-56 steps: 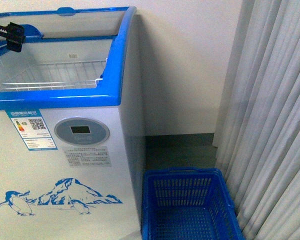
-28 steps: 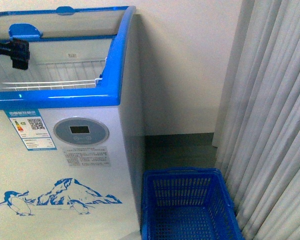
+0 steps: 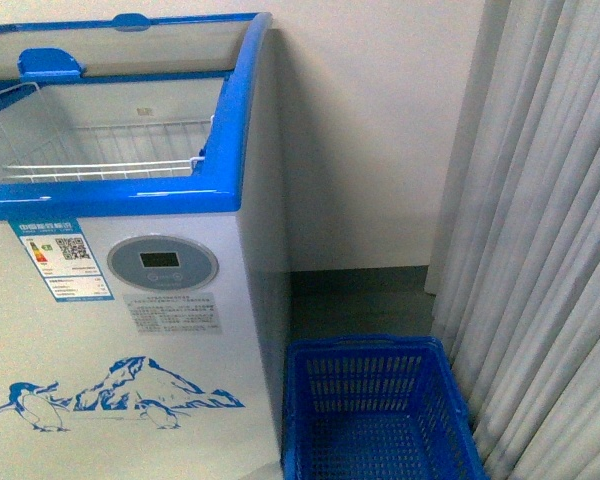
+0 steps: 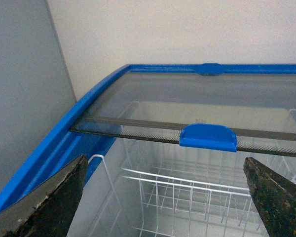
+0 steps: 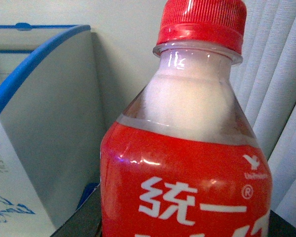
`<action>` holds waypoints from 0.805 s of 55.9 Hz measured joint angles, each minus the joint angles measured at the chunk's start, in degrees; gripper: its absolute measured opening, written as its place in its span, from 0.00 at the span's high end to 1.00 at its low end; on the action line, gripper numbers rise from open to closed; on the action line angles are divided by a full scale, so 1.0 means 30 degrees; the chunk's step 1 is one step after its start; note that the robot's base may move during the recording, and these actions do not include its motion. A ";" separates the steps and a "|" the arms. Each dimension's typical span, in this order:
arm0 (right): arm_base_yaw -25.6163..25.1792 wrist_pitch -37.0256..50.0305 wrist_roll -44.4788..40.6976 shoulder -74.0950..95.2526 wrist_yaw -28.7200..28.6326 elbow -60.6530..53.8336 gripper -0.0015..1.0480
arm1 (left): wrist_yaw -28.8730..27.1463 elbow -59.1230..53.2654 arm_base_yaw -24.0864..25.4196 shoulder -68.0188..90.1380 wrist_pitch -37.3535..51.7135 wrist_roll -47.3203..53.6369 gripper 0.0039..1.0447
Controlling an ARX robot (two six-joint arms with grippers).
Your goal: Put drink in fridge
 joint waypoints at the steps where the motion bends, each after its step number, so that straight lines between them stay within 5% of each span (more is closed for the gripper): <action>1: 0.0000 0.0000 0.0000 0.0000 0.0000 0.0000 0.60 | -0.0102 -0.0328 0.0000 -0.0277 0.0211 -0.0109 0.08; 45: 0.0000 0.0000 0.0000 0.0000 0.0000 0.0000 0.60 | -0.1071 -1.3537 0.1180 -1.4294 0.1566 -0.2484 0.08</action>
